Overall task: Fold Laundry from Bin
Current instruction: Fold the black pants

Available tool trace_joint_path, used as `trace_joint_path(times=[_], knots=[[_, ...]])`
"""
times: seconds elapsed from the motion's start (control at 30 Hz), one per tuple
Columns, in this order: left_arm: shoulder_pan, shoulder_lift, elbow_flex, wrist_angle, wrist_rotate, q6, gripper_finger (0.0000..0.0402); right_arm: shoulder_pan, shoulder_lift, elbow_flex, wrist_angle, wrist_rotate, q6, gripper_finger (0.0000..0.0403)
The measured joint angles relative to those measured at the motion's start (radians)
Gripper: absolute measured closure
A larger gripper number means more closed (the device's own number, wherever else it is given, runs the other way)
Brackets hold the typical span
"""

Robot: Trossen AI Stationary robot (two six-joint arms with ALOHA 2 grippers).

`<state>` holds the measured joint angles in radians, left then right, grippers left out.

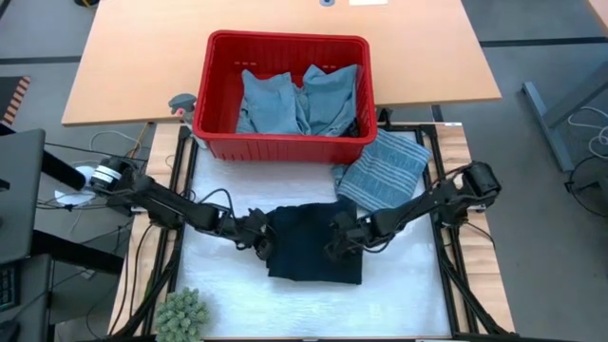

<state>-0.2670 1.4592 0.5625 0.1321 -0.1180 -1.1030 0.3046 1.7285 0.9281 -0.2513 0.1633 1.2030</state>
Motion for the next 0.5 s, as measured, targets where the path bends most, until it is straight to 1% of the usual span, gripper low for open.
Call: trace_joint_path(times=[0.07,0.13,0.2,0.27,0.33,0.4,0.47,0.5], knots=[[0.016,-0.058,0.0,-0.082,0.029,0.002,0.0401,0.0,0.038,0.002,0.031,-0.026,0.001,0.0389],[0.032,-0.14,0.0,-0.194,0.034,0.003,0.0402,0.0,0.065,0.003,0.067,-0.05,0.001,0.0383],[0.048,-0.237,-0.001,-0.272,0.024,-0.002,0.0401,0.0,0.078,0.004,0.092,-0.062,0.0,0.038],[0.06,-0.351,-0.001,-0.313,-0.016,-0.033,0.0401,0.0,0.081,0.002,0.104,-0.068,0.0,0.0381],[0.061,-0.464,0.006,-0.3,-0.101,-0.043,0.0401,0.0,0.078,0.001,0.106,-0.072,0.0,0.0385],[0.055,-0.563,0.029,-0.289,-0.227,-0.02,0.0401,-0.007,0.079,0.001,0.111,-0.075,-0.001,0.0386],[0.04,-0.631,0.048,-0.214,-0.357,0.06,0.0402,-0.014,0.079,0.0,0.117,-0.087,-0.002,0.0385],[0.033,-0.652,0.051,-0.156,-0.396,0.104,0.0402,-0.014,0.079,0.0,0.121,-0.09,-0.004,0.0384]])
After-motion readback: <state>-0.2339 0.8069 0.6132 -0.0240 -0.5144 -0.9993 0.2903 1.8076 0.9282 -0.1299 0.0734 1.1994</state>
